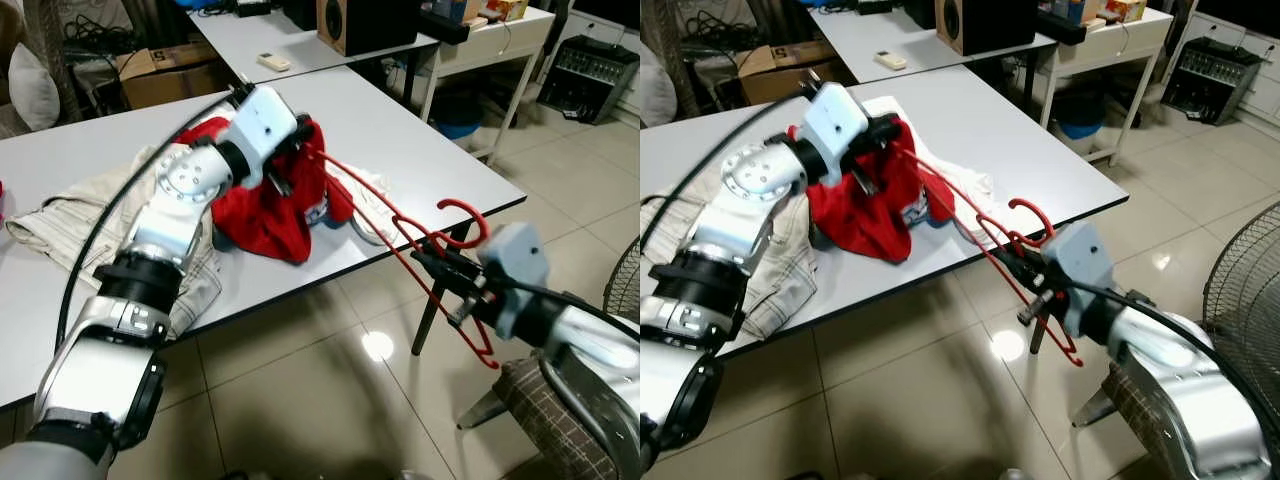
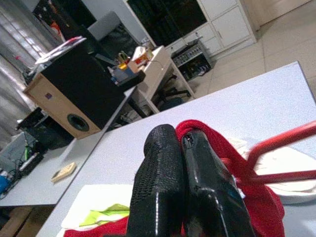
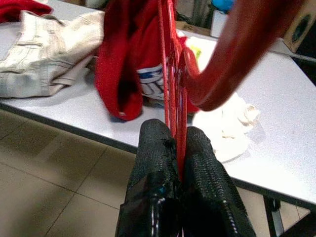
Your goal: Hang hanger
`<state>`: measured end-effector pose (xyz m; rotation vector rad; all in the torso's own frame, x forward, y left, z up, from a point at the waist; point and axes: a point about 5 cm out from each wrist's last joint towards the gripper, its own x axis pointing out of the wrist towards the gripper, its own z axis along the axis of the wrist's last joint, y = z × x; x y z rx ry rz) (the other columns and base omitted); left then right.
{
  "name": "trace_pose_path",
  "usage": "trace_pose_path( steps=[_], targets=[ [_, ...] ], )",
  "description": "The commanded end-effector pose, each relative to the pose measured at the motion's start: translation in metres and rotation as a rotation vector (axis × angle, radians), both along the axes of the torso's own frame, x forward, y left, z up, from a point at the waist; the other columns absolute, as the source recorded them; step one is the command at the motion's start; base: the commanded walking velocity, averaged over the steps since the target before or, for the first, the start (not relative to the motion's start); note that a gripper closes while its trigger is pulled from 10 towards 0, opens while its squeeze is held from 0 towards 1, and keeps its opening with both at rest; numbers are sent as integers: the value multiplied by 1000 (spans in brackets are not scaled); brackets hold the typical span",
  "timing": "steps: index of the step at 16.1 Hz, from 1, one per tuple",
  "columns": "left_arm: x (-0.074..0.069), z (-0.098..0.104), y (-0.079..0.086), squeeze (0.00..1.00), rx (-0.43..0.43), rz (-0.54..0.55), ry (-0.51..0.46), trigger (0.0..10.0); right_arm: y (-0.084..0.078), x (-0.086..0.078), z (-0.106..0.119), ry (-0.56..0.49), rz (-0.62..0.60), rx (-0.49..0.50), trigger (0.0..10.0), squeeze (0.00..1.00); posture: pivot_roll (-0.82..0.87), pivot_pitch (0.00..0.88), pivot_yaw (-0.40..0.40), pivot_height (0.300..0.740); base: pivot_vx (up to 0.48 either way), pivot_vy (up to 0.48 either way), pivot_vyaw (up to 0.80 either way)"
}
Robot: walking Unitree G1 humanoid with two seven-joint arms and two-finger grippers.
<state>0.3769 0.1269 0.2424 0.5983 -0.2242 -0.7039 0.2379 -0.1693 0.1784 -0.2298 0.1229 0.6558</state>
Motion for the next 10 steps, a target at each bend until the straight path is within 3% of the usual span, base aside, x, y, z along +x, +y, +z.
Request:
trace_pose_path(
  steps=[1, 7, 10],
  targets=[
    [-3, 5, -2, 0, 13, -24, -10, 0, 2, 5, -1, 14, -28, 8, 10000, 0, -235, 0, 82, 740, 0, 0, 0],
    [-12, 4, -17, 0, 10, -86, 8, 0, 28, 9, -16, 102, 5, 75, 10000, 0, -233, 0, 72, 740, 0, 0, 0],
    [-21, -5, -30, 0, 36, -164, 63, 0, 40, 19, -13, 113, -64, 169, 10000, 0, -233, 0, 73, 740, 0, 0, 0]
  ],
)
